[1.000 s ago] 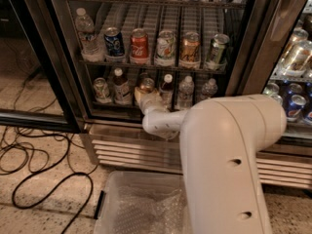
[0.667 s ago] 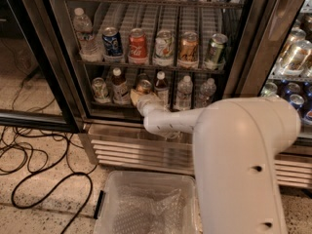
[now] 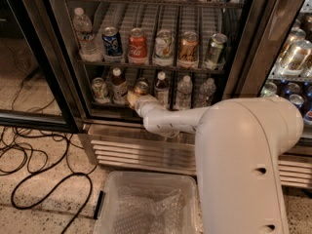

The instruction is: Pick orange can from bottom shelf of fridge

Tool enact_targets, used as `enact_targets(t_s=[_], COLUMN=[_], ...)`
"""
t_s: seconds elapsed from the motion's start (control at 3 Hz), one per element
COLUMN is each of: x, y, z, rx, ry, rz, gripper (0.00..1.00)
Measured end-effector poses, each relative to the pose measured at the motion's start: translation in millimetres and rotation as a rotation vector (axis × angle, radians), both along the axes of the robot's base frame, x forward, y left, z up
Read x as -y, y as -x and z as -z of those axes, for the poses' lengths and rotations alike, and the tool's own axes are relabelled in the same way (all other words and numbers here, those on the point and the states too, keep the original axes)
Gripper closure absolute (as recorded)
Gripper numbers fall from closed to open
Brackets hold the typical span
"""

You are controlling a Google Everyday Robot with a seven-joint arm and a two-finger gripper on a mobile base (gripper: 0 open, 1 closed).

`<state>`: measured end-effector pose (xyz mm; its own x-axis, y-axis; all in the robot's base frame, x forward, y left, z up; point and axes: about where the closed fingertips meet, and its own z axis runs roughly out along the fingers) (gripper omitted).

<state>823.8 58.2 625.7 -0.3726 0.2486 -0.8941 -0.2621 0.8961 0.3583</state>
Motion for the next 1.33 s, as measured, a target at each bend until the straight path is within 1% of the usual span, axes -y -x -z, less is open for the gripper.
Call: enact_targets(t_s=[0.33,0.67,1.0,1.33], x=[-1.3,-5.2,-5.2,-6.5], y=[26.0,75.5,75.5,102.6], z=[6.1,26.5,26.4,31.3], rx=[-0.065,-0.173,-0.173,-0.242], ry=[-0.041,-0.097,-0.097,-0.141], rz=[0.006,0.031,0.030,0.021], gripper=[1.00,1.00,1.00,1.00])
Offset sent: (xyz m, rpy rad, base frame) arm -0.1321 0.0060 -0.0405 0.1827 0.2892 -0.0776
